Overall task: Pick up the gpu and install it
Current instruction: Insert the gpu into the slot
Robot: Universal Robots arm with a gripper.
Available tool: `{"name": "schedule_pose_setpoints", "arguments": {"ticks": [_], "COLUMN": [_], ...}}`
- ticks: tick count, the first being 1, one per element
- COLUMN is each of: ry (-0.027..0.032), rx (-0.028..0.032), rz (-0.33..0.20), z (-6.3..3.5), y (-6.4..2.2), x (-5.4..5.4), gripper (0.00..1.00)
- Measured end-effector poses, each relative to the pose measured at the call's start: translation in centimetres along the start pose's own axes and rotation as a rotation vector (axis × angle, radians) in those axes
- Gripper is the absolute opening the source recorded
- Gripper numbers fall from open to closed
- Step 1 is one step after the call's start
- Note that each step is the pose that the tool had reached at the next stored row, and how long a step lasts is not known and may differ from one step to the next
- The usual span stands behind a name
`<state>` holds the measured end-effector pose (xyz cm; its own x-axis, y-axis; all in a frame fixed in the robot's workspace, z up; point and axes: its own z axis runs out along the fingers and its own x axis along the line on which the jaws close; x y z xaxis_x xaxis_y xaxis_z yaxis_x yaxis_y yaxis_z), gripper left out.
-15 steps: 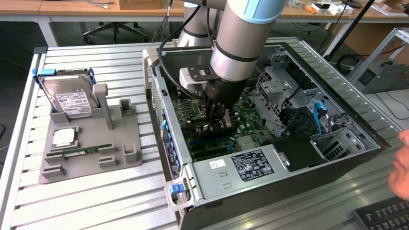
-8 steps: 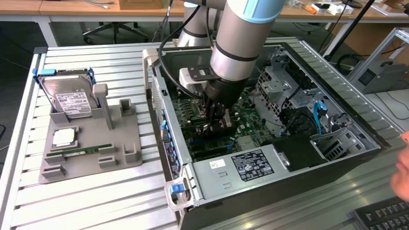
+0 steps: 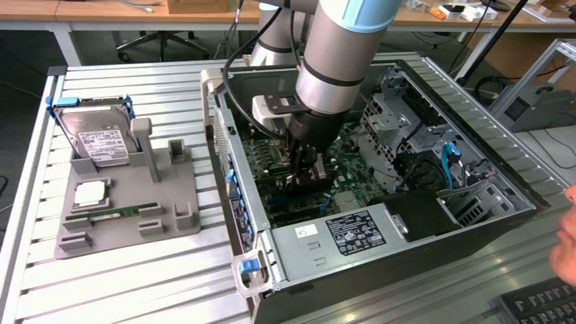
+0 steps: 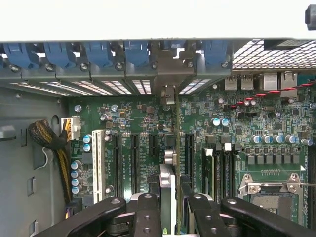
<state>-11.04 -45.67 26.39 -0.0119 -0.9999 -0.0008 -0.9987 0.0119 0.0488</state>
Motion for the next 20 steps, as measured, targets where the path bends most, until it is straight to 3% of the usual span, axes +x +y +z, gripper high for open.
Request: {"name": "schedule_pose_setpoints", "arguments": {"ticks": [20], "ry": [0.0009], "rx": [0.0007], "rz": [-0.015], "z": [0.02], "y": [0.11], "x": [-0.21], "gripper": [0.26]}}
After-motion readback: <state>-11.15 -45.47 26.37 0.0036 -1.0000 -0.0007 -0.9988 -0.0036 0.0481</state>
